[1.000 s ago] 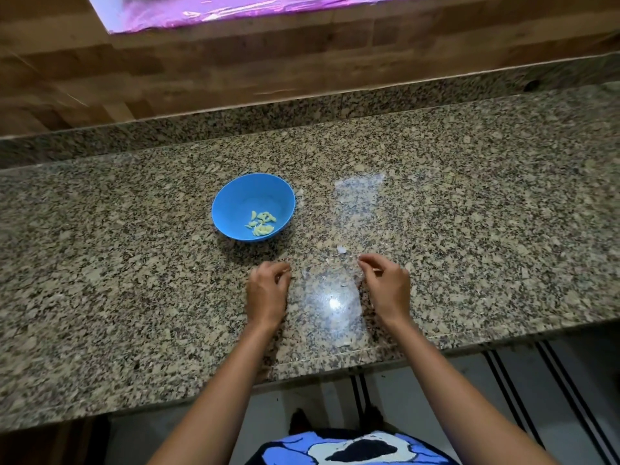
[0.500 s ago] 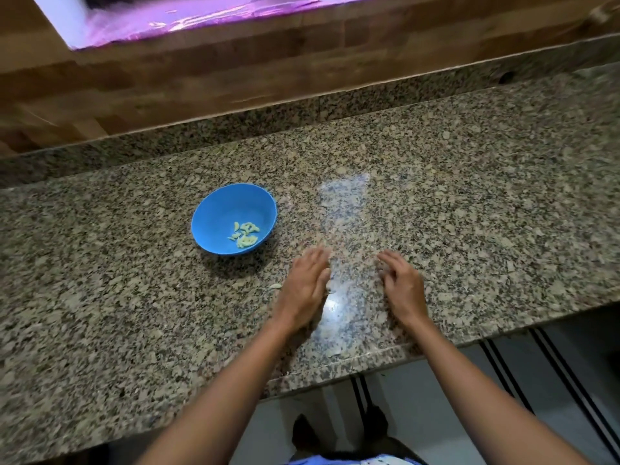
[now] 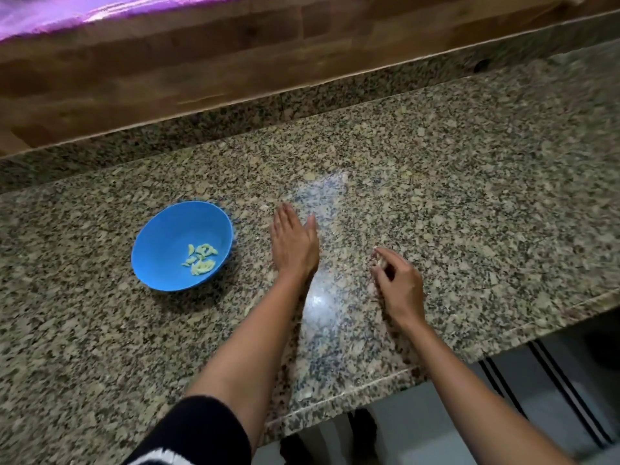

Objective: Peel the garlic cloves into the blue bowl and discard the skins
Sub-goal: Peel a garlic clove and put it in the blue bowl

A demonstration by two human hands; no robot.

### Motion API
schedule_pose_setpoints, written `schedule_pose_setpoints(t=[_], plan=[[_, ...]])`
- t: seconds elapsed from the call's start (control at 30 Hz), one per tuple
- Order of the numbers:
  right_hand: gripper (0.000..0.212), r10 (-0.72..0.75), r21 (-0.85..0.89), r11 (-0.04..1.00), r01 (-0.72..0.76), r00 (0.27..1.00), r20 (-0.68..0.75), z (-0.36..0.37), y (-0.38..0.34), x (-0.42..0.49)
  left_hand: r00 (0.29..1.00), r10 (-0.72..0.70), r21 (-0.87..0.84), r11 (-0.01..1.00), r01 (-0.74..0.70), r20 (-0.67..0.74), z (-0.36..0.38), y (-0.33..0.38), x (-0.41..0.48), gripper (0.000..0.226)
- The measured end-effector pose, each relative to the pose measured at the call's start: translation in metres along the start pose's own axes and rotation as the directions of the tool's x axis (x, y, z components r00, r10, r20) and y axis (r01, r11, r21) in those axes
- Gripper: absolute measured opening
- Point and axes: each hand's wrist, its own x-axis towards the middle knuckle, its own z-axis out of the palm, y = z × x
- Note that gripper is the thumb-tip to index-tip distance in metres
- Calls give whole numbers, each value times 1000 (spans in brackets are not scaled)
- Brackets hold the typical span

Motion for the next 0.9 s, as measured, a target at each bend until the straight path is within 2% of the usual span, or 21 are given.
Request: schedule_pose_setpoints(t=[0.1, 0.2, 0.33, 0.43, 0.47, 0.53, 0.57, 0.63, 0.7, 0.8, 0.9], plan=[[41, -17, -30, 999, 18, 1000, 20, -3, 4, 4, 995, 96, 21, 995, -96, 34, -2, -2, 17, 58], [39, 9, -21, 1000, -8, 999, 50, -5, 1, 4, 945, 308, -56, 951, -304, 108, -9, -10, 6, 54], [39, 7, 19, 1000, -8, 999, 38, -9, -5, -3, 785, 569, -153, 822, -549, 245, -20, -24, -62, 56], [39, -9, -3, 1000, 9, 999, 41, -9, -6, -11, 653, 684, -187, 724, -664, 326, -23, -33, -116, 54], [40, -6, -4, 1000, 6, 999, 41, -8, -7, -16, 648, 689, -243, 723, -646, 325, -27, -37, -129, 54], [43, 19, 11, 1000, -19, 999, 33, -7, -8, -24, 713, 639, -358, 763, -539, 288, -37, -53, -150, 56], [45, 41, 17, 999, -41, 999, 29, -8, -9, -27, 749, 611, -353, 781, -516, 258, -42, -66, -160, 62], [47, 66, 3, 998, -67, 997, 25, -11, -10, -34, 770, 586, -197, 810, -552, 252, -48, -94, -180, 82], [50, 57, -1, 998, -57, 998, 20, -14, -10, -40, 751, 570, -21, 801, -599, 333, -49, -116, -194, 95], [53, 82, 13, 997, -81, 996, -24, -18, -8, -47, 735, 562, 72, 774, -629, 380, -41, -110, -192, 96], [51, 102, -59, 992, -109, 989, -109, -24, -3, -55, 749, 561, 104, 772, -627, 353, -27, -80, -179, 93]])
